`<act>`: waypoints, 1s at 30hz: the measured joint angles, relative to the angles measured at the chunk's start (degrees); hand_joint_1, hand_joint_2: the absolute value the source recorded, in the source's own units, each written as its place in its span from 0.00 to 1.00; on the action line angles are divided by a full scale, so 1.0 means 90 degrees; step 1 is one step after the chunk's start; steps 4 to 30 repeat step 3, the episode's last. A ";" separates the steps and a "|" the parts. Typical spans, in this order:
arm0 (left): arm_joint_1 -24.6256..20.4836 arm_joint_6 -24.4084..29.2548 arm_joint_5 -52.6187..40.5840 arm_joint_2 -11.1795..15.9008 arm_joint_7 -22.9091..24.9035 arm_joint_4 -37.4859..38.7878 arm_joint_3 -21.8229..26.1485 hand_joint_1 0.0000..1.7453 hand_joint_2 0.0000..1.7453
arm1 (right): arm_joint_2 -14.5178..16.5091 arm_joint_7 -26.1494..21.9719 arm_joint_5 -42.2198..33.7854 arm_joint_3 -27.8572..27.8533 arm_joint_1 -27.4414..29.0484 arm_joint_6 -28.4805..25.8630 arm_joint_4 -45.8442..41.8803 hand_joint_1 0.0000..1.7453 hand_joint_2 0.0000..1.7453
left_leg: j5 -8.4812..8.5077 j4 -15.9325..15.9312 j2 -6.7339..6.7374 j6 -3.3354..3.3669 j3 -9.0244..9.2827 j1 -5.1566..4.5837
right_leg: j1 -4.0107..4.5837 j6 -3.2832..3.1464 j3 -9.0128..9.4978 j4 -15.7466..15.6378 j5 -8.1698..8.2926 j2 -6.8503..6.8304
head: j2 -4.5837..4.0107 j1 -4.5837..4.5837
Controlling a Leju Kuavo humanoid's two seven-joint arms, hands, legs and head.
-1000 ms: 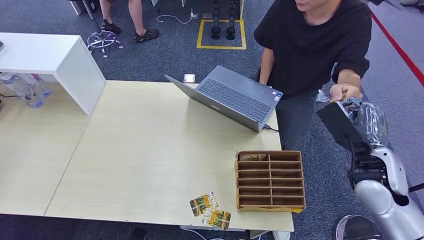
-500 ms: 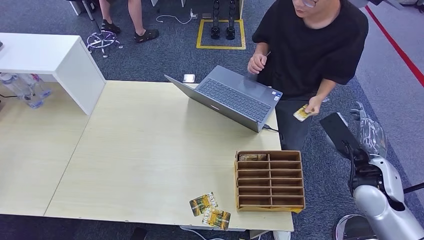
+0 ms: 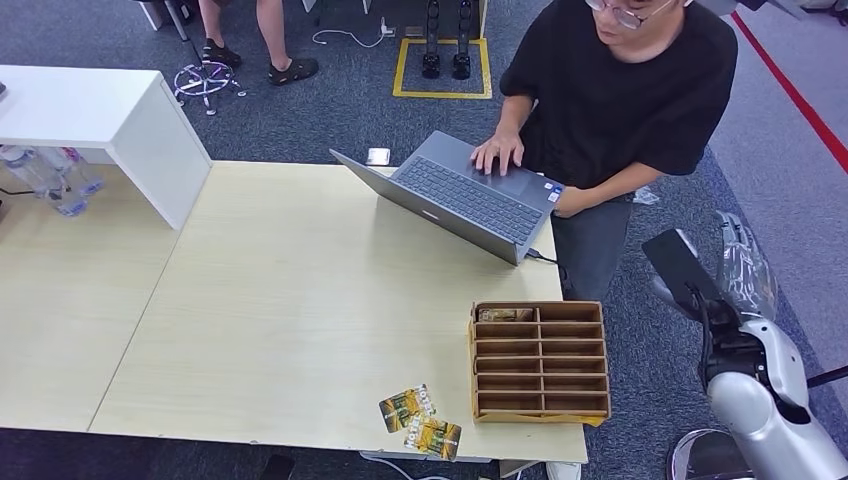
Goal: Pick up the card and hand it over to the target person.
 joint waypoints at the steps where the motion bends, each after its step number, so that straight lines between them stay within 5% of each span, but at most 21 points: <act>1: -0.0001 0.0006 0.0023 0.0000 0.0002 -0.0001 0.0014 0.00 0.00 | 0.0008 -0.0016 0.0125 -0.0012 0.0058 -0.0039 -0.0192 0.00 1.00 | 0.0001 -0.0002 0.0001 0.0001 0.0000 0.0000 | 0.0000 -0.0002 0.0000 -0.0001 0.0001 0.0000 | 0.0000 0.0000; 30: -0.0003 0.0016 0.0066 -0.0001 0.0004 -0.0004 0.0043 0.00 0.00 | 0.0034 -0.0034 0.0397 -0.0027 0.0176 -0.0095 -0.0573 0.00 1.00 | 0.0002 -0.0004 0.0002 0.0002 -0.0002 -0.0001 | 0.0000 -0.0005 -0.0001 -0.0002 0.0002 0.0000 | 0.0000 0.0000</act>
